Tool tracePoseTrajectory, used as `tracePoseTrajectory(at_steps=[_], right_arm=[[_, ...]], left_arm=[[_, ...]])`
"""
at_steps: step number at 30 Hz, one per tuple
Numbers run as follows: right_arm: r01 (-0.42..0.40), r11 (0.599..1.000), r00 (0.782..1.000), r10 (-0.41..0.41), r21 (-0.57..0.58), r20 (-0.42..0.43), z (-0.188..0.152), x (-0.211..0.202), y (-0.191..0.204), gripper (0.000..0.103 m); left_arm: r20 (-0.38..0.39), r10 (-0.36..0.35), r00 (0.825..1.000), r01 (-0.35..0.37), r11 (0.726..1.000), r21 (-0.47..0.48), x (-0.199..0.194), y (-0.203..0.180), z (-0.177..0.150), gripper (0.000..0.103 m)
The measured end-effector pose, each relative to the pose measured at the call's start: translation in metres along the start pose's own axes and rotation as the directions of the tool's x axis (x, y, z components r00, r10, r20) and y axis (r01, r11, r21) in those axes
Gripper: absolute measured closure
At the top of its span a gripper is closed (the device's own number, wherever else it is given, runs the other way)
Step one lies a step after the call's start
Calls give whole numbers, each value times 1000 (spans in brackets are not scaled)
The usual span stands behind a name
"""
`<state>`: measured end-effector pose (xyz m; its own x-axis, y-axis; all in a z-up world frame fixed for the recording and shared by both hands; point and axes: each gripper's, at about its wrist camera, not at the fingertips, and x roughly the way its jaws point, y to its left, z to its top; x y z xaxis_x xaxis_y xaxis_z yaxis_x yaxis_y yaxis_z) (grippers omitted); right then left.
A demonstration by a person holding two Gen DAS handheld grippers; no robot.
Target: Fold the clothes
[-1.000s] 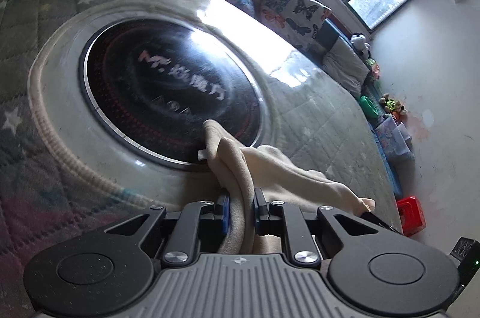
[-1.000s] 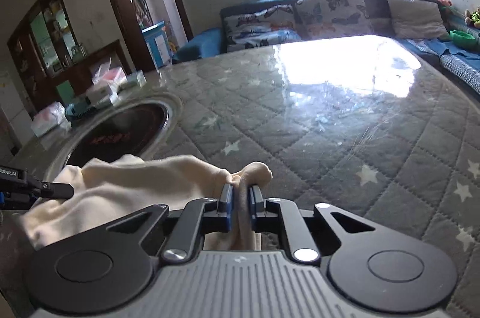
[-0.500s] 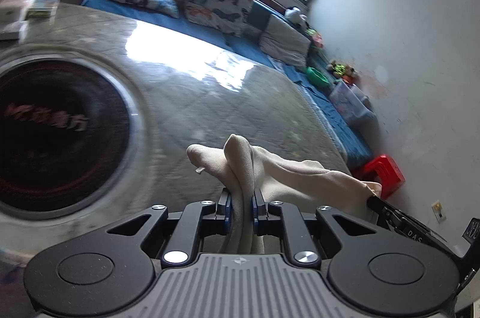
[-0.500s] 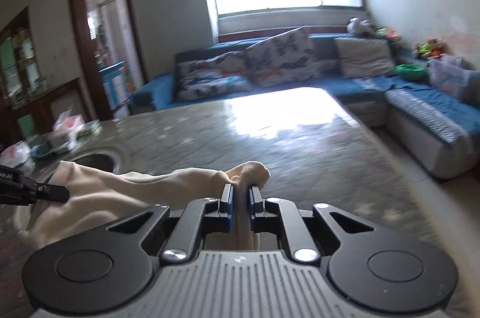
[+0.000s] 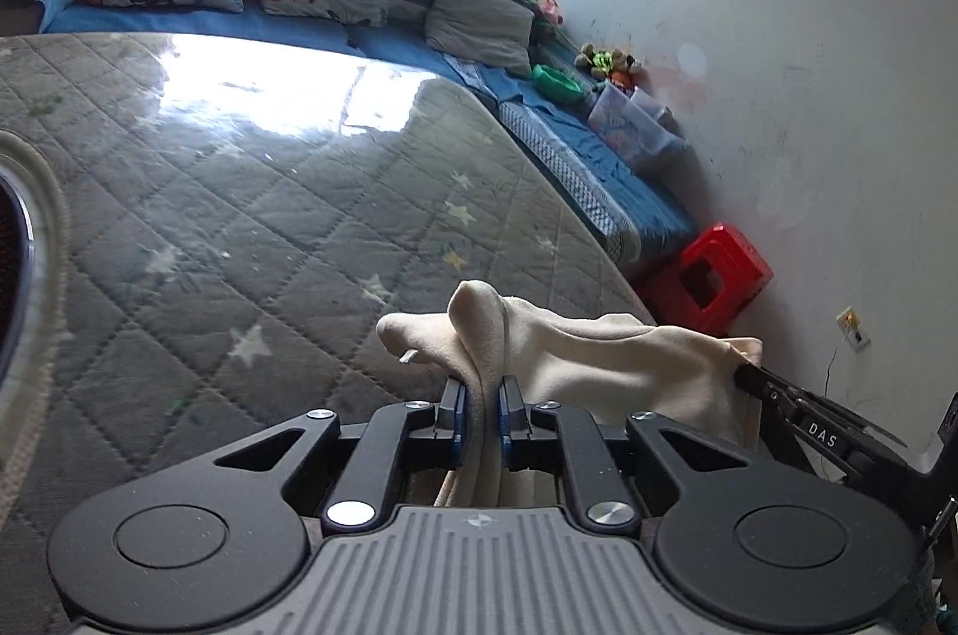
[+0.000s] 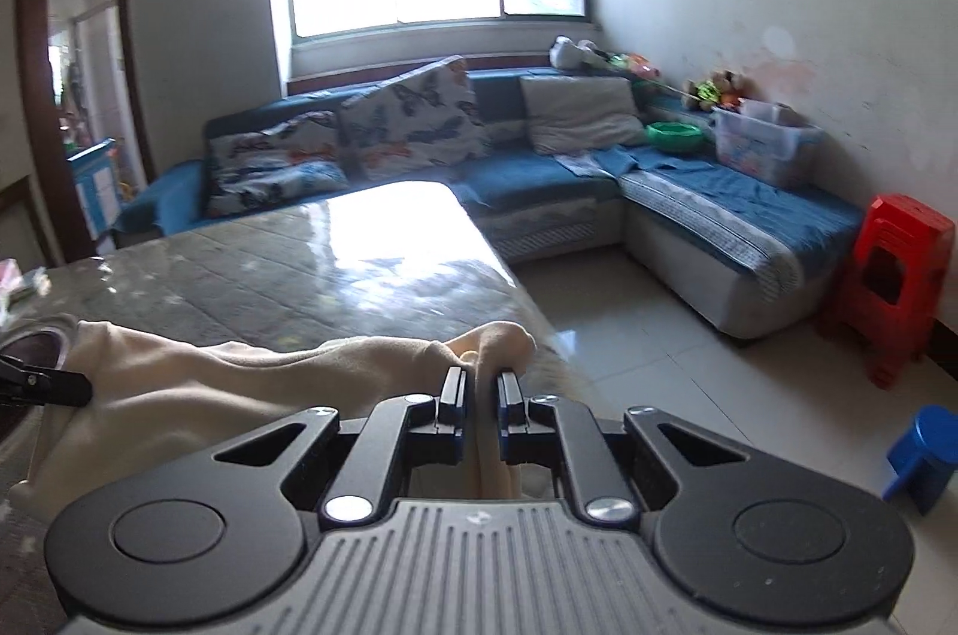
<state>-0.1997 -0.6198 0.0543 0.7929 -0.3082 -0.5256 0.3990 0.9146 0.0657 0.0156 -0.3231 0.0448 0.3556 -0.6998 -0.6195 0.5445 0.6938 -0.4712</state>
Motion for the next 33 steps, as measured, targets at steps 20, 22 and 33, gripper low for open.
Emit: tracePoseTrajectory(at_steps=[20,22,33], right_arm=[[-112,993,989,108,-33,-98,10,36,34,92],[-141,988,983,132,-58,-127,14,45,50,92],[-185,973,960,148,-138,-239,13,101,99,91]], left_arm=[[27,-23,999,16,973,229,-3,-38,-12,79],[2,-57,998,54,964,260,2,-47,-20,79],[-120,-92,988,125,945,302,31,-57,-50,79]])
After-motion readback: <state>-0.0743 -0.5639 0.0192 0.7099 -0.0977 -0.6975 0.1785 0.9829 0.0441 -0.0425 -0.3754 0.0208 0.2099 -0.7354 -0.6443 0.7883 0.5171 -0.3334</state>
